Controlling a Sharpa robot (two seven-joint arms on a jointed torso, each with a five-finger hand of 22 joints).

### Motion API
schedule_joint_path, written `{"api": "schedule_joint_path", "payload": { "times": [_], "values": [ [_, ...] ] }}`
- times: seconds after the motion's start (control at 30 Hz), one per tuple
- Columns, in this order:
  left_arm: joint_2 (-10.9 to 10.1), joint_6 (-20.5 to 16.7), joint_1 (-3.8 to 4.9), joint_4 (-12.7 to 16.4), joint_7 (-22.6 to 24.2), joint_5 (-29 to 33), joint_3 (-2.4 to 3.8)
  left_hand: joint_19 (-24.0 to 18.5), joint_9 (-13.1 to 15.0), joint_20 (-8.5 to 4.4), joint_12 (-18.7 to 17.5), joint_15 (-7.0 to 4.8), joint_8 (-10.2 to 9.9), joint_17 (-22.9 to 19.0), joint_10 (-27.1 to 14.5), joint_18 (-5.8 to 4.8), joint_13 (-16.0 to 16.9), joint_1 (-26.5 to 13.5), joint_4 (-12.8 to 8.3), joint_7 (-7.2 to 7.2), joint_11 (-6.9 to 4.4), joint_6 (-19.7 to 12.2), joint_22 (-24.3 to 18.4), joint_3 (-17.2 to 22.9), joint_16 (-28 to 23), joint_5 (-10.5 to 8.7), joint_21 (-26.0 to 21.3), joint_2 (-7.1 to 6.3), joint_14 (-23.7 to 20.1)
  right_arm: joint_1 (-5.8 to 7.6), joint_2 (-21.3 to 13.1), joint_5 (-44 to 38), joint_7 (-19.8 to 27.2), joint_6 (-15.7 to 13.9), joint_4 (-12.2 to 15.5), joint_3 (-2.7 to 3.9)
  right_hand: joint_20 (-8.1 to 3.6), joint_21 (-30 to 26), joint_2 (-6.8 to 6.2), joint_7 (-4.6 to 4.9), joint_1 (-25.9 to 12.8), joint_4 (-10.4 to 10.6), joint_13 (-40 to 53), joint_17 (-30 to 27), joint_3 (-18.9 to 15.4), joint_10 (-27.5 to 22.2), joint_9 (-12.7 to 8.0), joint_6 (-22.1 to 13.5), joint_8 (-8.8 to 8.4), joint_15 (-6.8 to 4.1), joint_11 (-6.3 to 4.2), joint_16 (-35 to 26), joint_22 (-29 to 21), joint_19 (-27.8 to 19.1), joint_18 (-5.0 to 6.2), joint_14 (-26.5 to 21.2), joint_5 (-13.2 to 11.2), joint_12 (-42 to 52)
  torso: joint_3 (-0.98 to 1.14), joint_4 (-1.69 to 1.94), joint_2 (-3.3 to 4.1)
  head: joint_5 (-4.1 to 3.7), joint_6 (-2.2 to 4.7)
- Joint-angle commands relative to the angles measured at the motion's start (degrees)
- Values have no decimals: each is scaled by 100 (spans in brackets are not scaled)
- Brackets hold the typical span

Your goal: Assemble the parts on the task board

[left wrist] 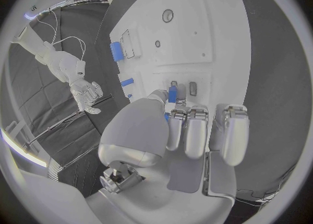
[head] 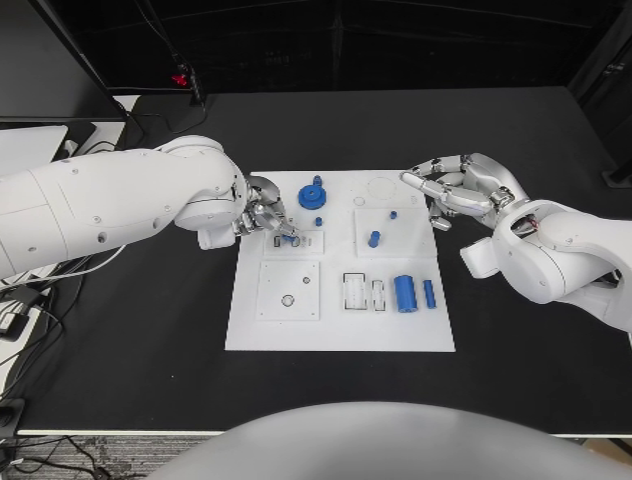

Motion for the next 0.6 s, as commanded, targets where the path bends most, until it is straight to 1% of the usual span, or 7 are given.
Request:
{"api": "schedule_joint_path", "payload": {
  "times": [0.03,0.47,0.6],
  "values": [
    [22,100,2,-18,-66,-12,3,608,22,-25,-19,-22,1,1510,617,-37,1494,159,65,-36,-10,2,1509,12,5,-8,18,126,590,6,5,12,41,58,14,2,-1,-24,53,5,7,14,1503,1093,-32,607,8,-35,19,-14,4,-29,-4,-35,77,349,35,14,1,-2,2,2,-1],
    [117,225,-18,-130,-137,-12,3,608,32,-23,-19,-21,-6,1510,617,-37,1494,141,111,-37,-10,5,1509,23,5,-35,18,111,590,5,-4,12,55,79,25,2,0,-35,77,8,-21,20,1503,1087,-56,607,10,-59,45,-12,7,-31,-6,-33,77,345,33,14,-1,3,1,-15,-10],
    [134,255,-22,-158,-166,-12,3,608,33,-23,-19,-21,-8,1510,617,-37,1494,138,118,-37,-10,4,1509,26,5,-40,18,111,590,5,-5,12,65,97,28,2,2,-46,115,8,-70,23,1503,1084,-91,607,15,-82,83,-10,8,-31,-8,-29,77,344,4,14,1,3,2,-18,-10]
  ]
}}
